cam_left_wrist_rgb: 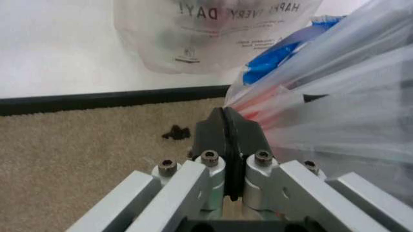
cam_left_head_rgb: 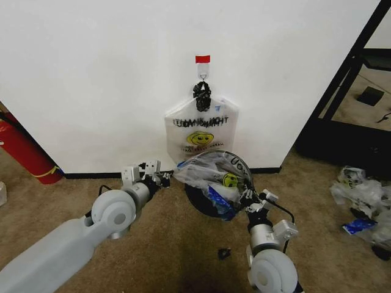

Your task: Pick up the garbage bag from the wall and place it over the trash bin.

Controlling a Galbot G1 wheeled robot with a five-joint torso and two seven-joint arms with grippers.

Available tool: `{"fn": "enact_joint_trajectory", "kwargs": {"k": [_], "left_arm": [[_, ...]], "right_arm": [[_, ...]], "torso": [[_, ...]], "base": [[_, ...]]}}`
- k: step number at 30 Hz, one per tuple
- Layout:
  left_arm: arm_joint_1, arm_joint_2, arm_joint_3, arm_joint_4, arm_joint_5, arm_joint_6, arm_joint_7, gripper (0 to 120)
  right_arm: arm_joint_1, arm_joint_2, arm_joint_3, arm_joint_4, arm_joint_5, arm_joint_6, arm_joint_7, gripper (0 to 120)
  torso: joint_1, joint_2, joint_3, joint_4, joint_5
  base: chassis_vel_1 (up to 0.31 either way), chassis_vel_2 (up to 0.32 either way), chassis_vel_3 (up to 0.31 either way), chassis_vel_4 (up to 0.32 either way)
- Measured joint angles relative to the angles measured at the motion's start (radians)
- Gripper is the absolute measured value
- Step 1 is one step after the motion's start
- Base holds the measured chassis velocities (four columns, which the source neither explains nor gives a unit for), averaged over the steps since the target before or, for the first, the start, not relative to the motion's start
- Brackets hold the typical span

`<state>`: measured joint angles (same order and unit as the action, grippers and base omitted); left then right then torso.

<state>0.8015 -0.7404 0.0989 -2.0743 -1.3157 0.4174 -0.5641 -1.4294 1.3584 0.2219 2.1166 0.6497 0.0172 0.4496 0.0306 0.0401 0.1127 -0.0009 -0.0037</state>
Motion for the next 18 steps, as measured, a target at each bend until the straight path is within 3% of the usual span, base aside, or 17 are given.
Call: {"fn": "enact_joint_trajectory", "kwargs": {"k": [9,11,13,16,18], "left_arm": [[0.035,-0.004,-0.059,-0.052,0.015,0.031,-0.023,31],[0.047,0.011,-0.1,-0.086,0.011,0.044,-0.023,43],[0.052,0.019,-0.116,-0.099,0.01,0.05,-0.025,44],[0.077,0.034,-0.16,-0.138,0.019,0.055,-0.041,55],[0.122,0.026,-0.185,-0.199,0.035,0.048,-0.055,66]], "right_arm": [[0.004,0.002,0.006,-0.024,-0.012,-0.005,0.021,1],[0.014,0.002,0.009,-0.042,-0.019,-0.004,0.027,1],[0.017,0.003,0.009,-0.047,-0.02,-0.003,0.028,1],[0.032,0.011,0.01,-0.064,-0.026,-0.001,0.039,1],[0.046,0.025,0.011,-0.079,-0.039,0.006,0.05,1]], "torso": [[0.0,0.0,0.0,0.0001,0.0001],[0.0,0.0,0.0,0.0001,0.0001],[0.0,0.0,0.0,0.0001,0.0002],[0.0,0.0,0.0,0.0001,0.0002],[0.0,0.0,0.0,0.0004,0.0003]], "base": [[0.0,0.0,0.0,0.0],[0.0,0.0,0.0,0.0],[0.0,0.0,0.0,0.0],[0.0,0.0,0.0,0.0],[0.0,0.0,0.0,0.0]]}}
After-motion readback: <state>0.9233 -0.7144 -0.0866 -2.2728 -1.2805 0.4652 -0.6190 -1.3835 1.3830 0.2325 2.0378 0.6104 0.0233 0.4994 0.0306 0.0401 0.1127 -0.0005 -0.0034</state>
